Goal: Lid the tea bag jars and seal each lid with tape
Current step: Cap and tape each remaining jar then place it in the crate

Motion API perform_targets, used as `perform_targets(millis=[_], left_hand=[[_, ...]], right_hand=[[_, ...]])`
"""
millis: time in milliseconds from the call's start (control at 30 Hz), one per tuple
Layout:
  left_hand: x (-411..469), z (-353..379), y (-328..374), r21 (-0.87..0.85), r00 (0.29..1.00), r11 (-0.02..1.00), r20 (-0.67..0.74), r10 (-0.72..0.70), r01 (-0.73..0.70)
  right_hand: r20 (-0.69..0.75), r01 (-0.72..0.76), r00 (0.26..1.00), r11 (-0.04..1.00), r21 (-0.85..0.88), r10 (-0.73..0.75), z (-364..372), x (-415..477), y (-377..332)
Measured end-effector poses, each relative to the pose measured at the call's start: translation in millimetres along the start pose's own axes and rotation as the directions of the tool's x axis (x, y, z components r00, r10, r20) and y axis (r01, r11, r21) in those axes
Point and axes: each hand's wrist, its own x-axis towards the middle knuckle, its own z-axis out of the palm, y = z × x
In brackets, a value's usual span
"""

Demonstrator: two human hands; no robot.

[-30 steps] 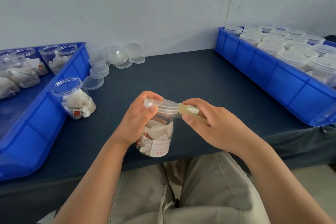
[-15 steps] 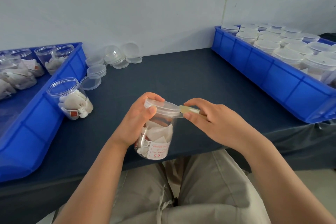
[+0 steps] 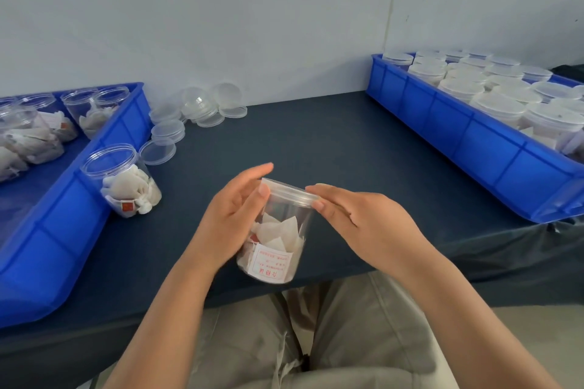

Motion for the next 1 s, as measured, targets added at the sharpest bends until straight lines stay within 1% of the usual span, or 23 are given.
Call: perform_targets(millis=[33, 67, 133, 200, 267, 333, 367, 400, 467, 500, 533, 667, 767, 867, 933, 1000], left_hand=[[-2.7, -0.3, 4.1, 0.043, 0.999, 0.998, 0.036, -0.04, 0.039], [-5.8, 1.4, 8.6, 0.047, 0.994, 0.995, 0.055, -0.094, 0.091], [-12.6, 9.6, 17.6, 0.033, 0.984, 0.985, 0.039, -0.172, 0.171], [-18.3, 21.8, 25.7, 0.098, 0.982, 0.98, -0.095, -0.165, 0.174], [-21.5, 31.1, 26.6, 0.142, 0.966, 0.979, -0.236, -0.108, 0.144], [-21.6, 32.8, 21.9, 0.124, 0.951, 0.986, -0.3, -0.069, 0.111], [-20.1, 31.0, 19.2, 0.107, 0.95, 0.989, -0.308, -0.06, 0.098], [-18.7, 27.9, 16.6, 0.078, 0.95, 0.993, -0.308, -0.058, 0.086], [-14.8, 19.9, 12.5, -0.018, 0.957, 0.998, -0.281, -0.07, 0.067], [-12.8, 15.1, 10.7, -0.059, 0.963, 0.996, -0.26, -0.077, 0.063], [-10.6, 10.4, 8.2, -0.091, 0.968, 0.994, -0.238, -0.083, 0.063], [-3.5, -1.0, -5.6, -0.165, 0.983, 0.985, -0.163, -0.082, 0.055], [1.8, -3.8, -12.1, -0.247, 0.993, 0.969, -0.11, -0.046, 0.017], [6.3, -2.2, -18.8, -0.316, 1.0, 0.949, 0.011, 0.002, 0.002], [7.7, -0.8, -22.7, -0.322, 0.997, 0.947, 0.082, 0.015, 0.013], [10.8, -1.9, -24.5, -0.274, 0.992, 0.961, 0.122, 0.008, 0.026]], right_hand=[[-0.03, 0.001, 1.0, 1.0, -0.026, -0.002, 0.6, -1.0, -3.2], [-0.056, 0.005, 0.998, 0.999, -0.053, -0.008, 1.5, -2.2, -6.6], [-0.091, 0.017, 0.995, 0.992, -0.124, -0.029, 4.0, -5.0, -14.4], [-0.13, 0.026, 0.99, 0.979, -0.204, -0.053, 7.2, -8.6, -22.3], [-0.16, 0.044, 0.984, 0.972, -0.231, -0.082, 9.1, -11.0, -28.0], [-0.165, 0.07, 0.982, 0.985, -0.156, -0.096, 6.8, -11.0, -29.2], [-0.138, 0.082, 0.986, 0.993, -0.085, -0.094, 4.7, -10.2, -27.1], [-0.078, 0.093, 0.993, 0.995, -0.019, -0.094, 2.6, -8.9, -23.5], [0.078, 0.096, 0.992, 0.993, 0.075, -0.101, -0.6, -6.4, -14.8], [0.127, 0.09, 0.987, 0.99, 0.106, -0.103, -1.8, -5.6, -11.1], [0.144, 0.088, 0.984, 0.989, 0.122, -0.105, -2.7, -4.6, -7.6], [0.099, 0.114, 0.987, 0.989, 0.092, -0.124, -5.3, 2.1, 4.4], [0.068, 0.14, 0.987, 0.989, 0.057, -0.143, -7.2, 6.2, 10.1], [0.087, 0.16, 0.982, 0.983, 0.088, -0.167, -5.7, 6.6, 10.9], [0.092, 0.17, 0.979, 0.979, 0.109, -0.181, -2.9, 5.8, 7.7], [0.075, 0.169, 0.981, 0.978, 0.12, -0.179, 1.9, 4.9, 4.3]])
